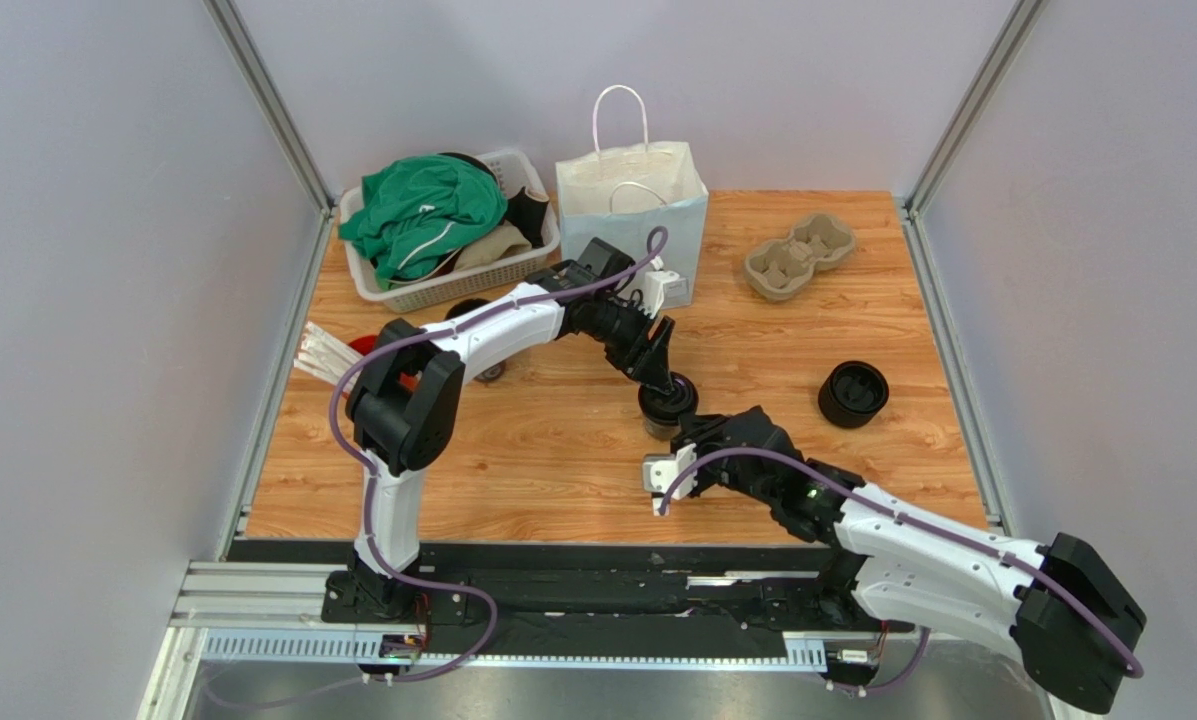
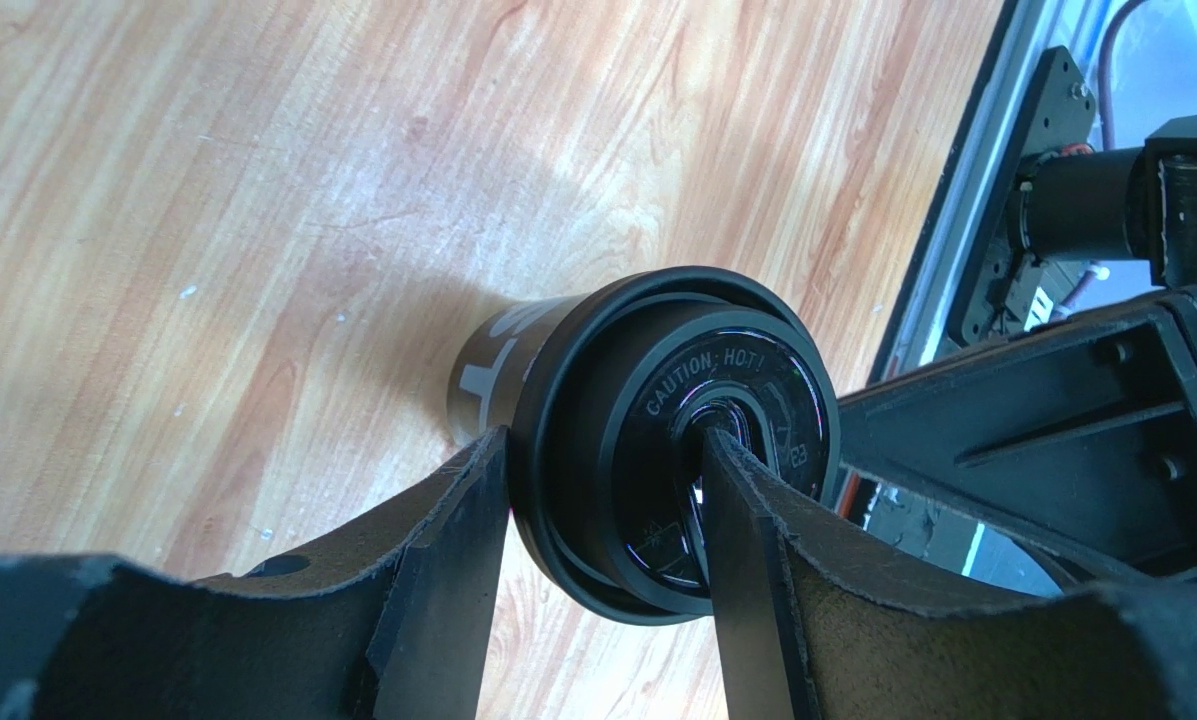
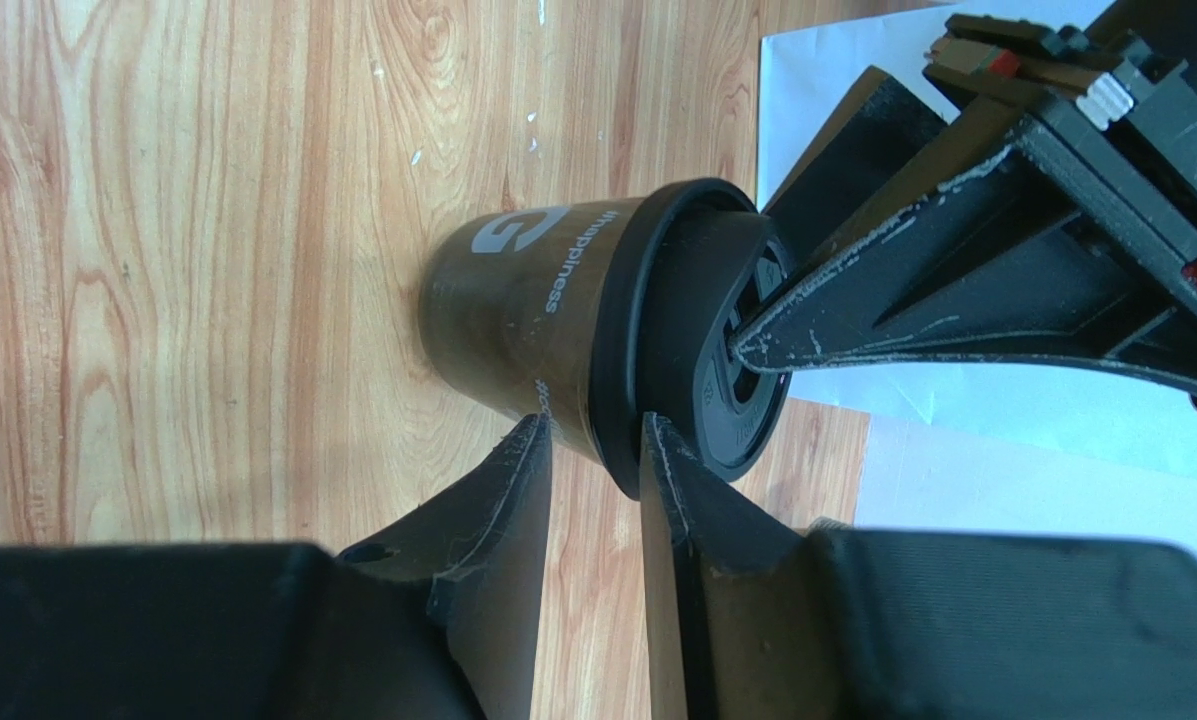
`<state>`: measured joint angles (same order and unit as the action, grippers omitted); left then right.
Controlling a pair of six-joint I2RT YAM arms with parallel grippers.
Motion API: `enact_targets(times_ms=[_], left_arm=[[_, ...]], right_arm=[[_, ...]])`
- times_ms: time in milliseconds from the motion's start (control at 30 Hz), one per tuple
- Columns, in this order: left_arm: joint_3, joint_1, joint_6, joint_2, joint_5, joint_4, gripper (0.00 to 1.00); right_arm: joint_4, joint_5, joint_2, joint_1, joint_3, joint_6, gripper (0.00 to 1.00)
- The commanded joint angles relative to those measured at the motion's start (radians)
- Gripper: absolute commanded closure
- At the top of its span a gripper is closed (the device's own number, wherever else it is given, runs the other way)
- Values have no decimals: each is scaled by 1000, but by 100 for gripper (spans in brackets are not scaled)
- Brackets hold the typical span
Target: Pack the takeout coffee
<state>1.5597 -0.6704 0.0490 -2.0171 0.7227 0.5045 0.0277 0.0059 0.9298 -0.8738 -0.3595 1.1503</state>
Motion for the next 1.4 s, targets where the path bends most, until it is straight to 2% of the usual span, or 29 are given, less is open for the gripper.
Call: enact_targets(times_ms=[0,767,1000,1267,1367], left_arm=[[-24,-11,-72,-55,-152,57,43],[-7,-11,-75,-83,-175,86,44],[-4,-11,-77,-88,-180,91,44],[-1,-11,-80,-92,-187,92,44],[0,-11,-78,-94,-189,94,44]], right_arm=[[199,-75,81,-4,40,-35,72],[218,-93,167,-7,74,-26,72],[222,-98,184,-8,67,-37,80],[213,-81,214,-22,60,-50,81],[224,-64,241,-30,44,-67,86]])
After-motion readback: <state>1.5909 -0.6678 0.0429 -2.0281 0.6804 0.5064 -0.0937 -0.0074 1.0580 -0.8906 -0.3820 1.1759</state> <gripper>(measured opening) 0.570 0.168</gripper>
